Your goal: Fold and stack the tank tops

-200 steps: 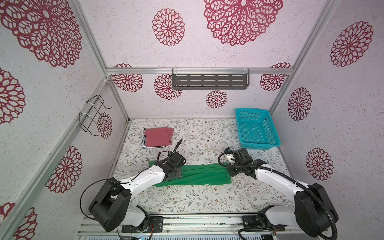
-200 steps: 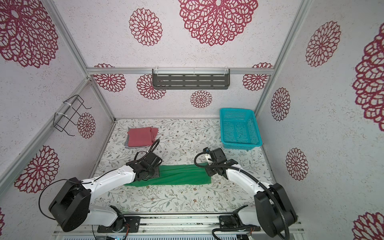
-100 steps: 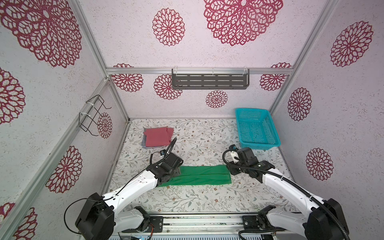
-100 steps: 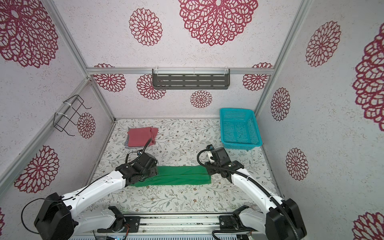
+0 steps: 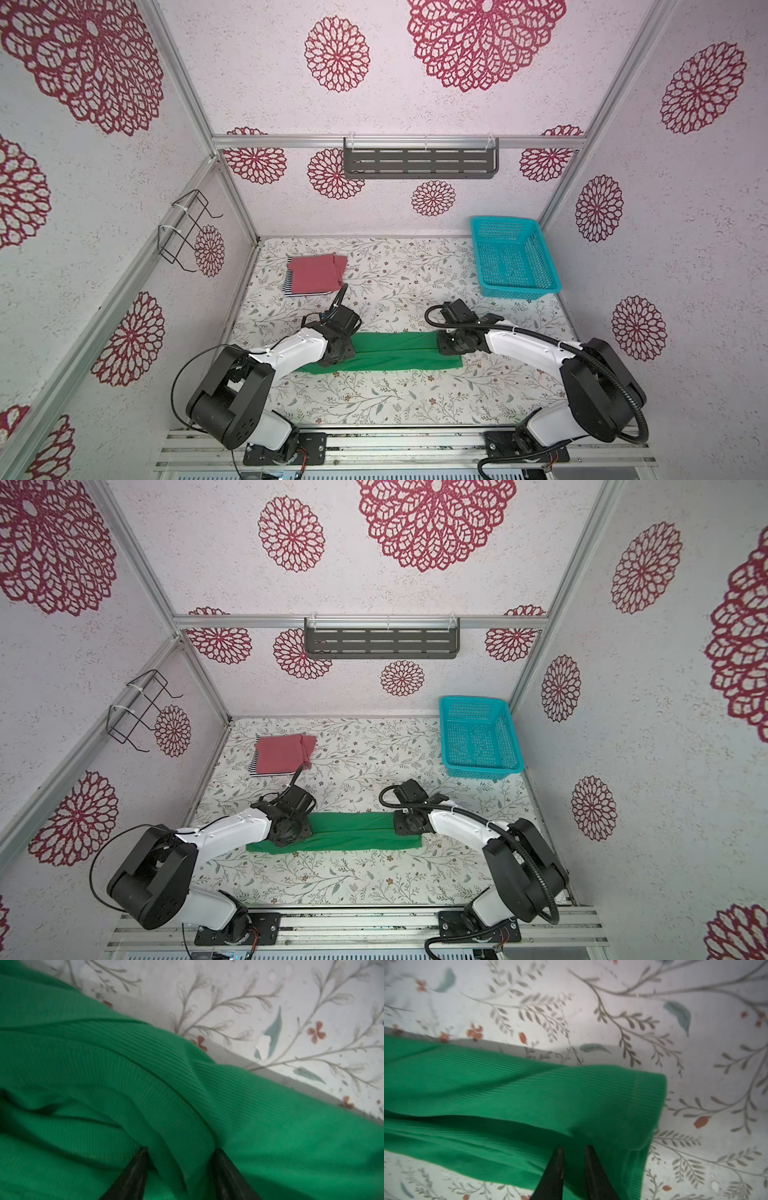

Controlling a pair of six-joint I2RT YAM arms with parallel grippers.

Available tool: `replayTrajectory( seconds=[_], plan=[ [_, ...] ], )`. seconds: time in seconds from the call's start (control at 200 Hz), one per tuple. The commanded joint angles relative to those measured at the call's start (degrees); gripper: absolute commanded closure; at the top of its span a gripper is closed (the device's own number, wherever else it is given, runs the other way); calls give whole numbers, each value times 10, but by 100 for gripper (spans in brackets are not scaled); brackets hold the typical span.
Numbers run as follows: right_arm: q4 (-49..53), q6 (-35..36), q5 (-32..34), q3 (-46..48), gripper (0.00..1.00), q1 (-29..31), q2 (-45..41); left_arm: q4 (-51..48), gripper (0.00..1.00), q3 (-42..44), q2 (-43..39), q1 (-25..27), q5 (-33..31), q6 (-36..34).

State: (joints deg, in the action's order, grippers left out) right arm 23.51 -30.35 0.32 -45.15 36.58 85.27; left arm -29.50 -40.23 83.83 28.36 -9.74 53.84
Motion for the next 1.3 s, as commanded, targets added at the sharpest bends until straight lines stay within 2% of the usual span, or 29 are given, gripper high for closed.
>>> replayTrajectory(
  seconds=[0.0,0.09,0.18,0.35,0.425,0.5,0.61,0.756,0.946,1.061,1.186,1.296],
  plan=[
    [27,-57,27,34,79,-3,-28,15,44,28,-10,-29,11,7],
    [36,-83,28,81,79,-21,-63,23,43,41,-15,-50,15,-2],
    [30,-77,23,101,78,-49,-79,36,39,41,-11,-66,26,-16],
    [90,-22,47,24,77,-42,-112,-28,35,-12,-37,-54,29,-45],
    [118,-6,52,-17,77,-21,-110,-76,34,-35,-65,-47,17,-50],
    [112,-10,31,-43,78,6,-91,-110,34,-52,-85,-44,17,-50],
    [62,-27,-10,-46,79,36,-56,-112,37,-63,-93,-31,35,-42],
    [27,-49,-28,-22,80,52,-21,-30,43,-45,-65,7,90,-5],
    [41,-79,5,47,83,43,-37,-14,51,13,-41,42,118,27],
    [53,-79,22,57,82,26,-54,-53,53,42,-74,29,109,22],
    [85,-56,69,25,80,20,-89,-125,54,8,-125,-5,74,-8],
    [79,-13,99,18,78,16,-135,-162,49,-24,-150,-46,58,-40]
  ],
)
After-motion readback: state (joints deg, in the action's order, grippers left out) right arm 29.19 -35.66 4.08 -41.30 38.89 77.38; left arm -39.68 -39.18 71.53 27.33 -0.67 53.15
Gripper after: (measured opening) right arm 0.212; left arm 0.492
